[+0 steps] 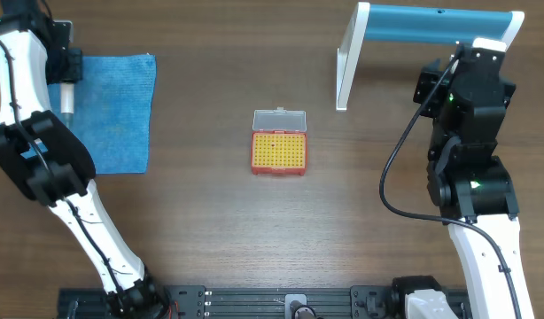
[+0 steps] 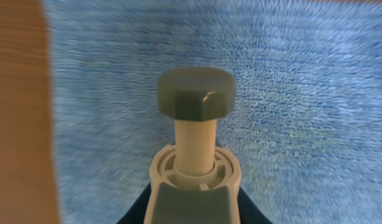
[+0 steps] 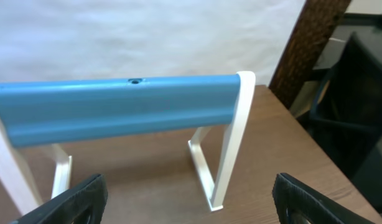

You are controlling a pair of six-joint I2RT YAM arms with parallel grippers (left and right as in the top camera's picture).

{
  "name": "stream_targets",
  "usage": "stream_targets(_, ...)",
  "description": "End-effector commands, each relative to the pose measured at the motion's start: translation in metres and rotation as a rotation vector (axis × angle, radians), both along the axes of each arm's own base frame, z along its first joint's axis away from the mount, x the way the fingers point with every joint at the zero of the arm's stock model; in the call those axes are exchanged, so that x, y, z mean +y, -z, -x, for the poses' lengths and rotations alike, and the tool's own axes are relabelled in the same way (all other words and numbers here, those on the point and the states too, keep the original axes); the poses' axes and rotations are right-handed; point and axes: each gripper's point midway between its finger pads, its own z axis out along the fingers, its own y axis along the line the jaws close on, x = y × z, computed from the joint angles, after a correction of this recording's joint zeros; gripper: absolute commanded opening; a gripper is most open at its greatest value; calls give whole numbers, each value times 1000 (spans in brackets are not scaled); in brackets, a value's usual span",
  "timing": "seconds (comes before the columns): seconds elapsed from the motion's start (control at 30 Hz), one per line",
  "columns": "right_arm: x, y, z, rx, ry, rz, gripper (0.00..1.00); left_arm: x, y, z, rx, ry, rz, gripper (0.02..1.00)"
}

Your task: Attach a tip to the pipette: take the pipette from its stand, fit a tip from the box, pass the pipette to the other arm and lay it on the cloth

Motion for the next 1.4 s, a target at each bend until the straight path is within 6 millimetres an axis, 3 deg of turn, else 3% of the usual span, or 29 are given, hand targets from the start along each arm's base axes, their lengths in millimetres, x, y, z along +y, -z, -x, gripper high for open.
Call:
stream_targets(0.03, -9, -8, 7, -12, 71, 55, 860, -14, 49, -6, 44, 39, 90, 27)
stream_targets(0.3, -9, -7, 7, -15, 74, 45, 860, -16, 52, -12, 30, 43, 85, 29)
stream_targets(0.33, -9, -7, 7, -15, 74, 45, 860, -19, 52, -12, 35, 47, 87, 156)
stream_targets(0.37, -9, -7, 7, -16, 74, 45, 860, -24, 52, -7, 60, 52, 98, 772)
stream_targets(0.4, -9, -7, 7, -16, 74, 45, 860, -28, 51, -2, 81, 46, 109, 941)
stream_targets(0.43, -9, -8, 7, -16, 74, 45, 860, -37, 37, 11, 137, 20, 138, 947)
stream_targets(0.5, -9, -7, 7, -15, 74, 46, 860, -41, 2, 16, 147, 22, 142, 947)
stream_targets(0.57, -9, -8, 7, -14, 73, 49, 862, -39, -51, 11, 68, 24, 110, 972)
stream_targets(0.63, -13, -8, 9, -5, 91, 77, 860, -45, -164, 7, -187, -32, 38, 993)
stream_targets(0.67, -17, -9, 11, -6, 113, 85, 860, -52, -195, 13, -258, -75, 39, 991)
stream_targets(0.73, -29, -16, 19, -19, 191, 112, 860, -99, -280, 25, -497, -23, 109, 991)
stream_targets(0.77, -26, -14, 24, -6, 168, 107, 860, -121, -311, 37, -565, -11, 123, 993)
stream_targets(0.83, -11, -3, 33, 21, 67, 72, 866, -165, -354, 62, -656, 23, 167, 993)
stream_targets(0.87, -10, 7, 53, -3, 48, 62, 862, -212, -387, 91, -721, 96, 207, 996)
stream_targets(0.93, -1, 35, 80, -48, -24, 34, 860, -245, -410, 128, -758, 94, 222, 993)
stream_targets(1.0, -9, 52, 117, -116, 11, 40, 860, -280, -411, 178, -723, 113, 249, 993)
stream_targets(1.07, -11, 46, 142, -191, 13, 33, 862, -287, -395, 215, -660, 74, 277, 993)
stream_targets(1.1, -12, 46, 153, -199, 11, 31, 862, -282, -369, 247, -587, 39, 288, 993)
stream_targets(1.2, -13, 80, 166, -49, 7, 44, 862, -266, -316, 297, -470, 5, 271, 993)
stream_targets(1.3, -14, 119, 182, 135, 2, 59, 862, -250, -261, 334, -373, -44, 239, 993)
stream_targets(1.33, -15, 132, 190, 205, 0, 65, 862, -240, -229, 350, -331, -107, 215, 1000)
stream_targets(1.4, -15, 145, 199, 273, -1, 71, 862, -236, -197, 361, -349, -155, 242, 998)
